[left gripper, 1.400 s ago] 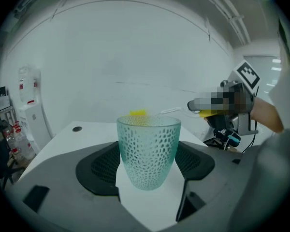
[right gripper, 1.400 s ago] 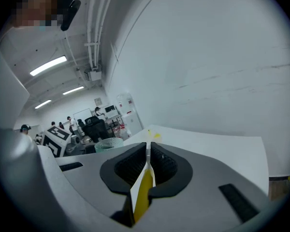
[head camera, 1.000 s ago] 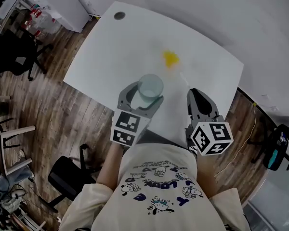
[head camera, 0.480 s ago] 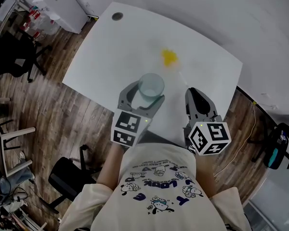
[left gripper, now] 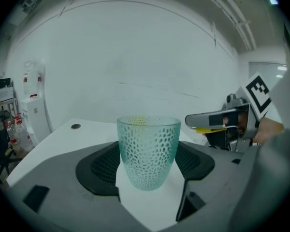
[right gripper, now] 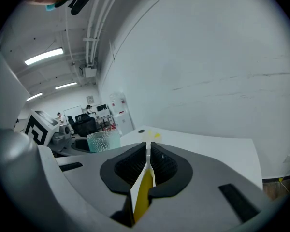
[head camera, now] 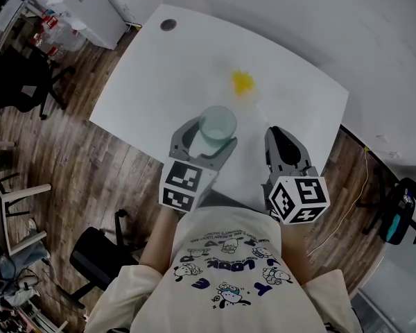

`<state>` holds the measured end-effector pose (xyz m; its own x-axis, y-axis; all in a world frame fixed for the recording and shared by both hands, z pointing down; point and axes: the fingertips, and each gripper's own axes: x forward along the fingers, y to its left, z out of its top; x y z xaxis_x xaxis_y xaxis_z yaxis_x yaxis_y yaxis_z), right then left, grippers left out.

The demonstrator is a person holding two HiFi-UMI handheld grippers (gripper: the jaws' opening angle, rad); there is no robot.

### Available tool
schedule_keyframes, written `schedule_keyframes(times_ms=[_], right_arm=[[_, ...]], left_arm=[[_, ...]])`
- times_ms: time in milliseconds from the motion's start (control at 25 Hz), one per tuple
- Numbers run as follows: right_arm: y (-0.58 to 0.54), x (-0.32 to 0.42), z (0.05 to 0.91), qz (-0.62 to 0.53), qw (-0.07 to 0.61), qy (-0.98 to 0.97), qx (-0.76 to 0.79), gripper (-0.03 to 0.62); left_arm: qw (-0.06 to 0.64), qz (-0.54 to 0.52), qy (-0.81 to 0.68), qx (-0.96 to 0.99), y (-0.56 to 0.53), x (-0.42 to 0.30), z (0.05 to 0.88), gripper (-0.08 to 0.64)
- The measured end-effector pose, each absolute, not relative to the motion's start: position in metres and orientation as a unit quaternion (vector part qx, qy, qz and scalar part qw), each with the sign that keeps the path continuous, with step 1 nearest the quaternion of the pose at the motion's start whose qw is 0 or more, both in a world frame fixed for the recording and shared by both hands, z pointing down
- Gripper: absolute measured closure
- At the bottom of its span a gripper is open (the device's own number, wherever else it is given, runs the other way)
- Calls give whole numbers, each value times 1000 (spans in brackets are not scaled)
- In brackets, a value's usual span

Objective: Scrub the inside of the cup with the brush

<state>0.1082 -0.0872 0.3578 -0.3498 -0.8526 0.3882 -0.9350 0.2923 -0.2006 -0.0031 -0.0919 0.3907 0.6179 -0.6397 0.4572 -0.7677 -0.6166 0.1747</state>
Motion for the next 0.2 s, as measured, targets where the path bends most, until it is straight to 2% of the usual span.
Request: schedule_keyframes(times_ms=[200], right_arm=[[-87, 109, 359, 200, 103, -798, 560, 549]], left_arm=[[181, 178, -400, 881, -92, -1, 391, 205]])
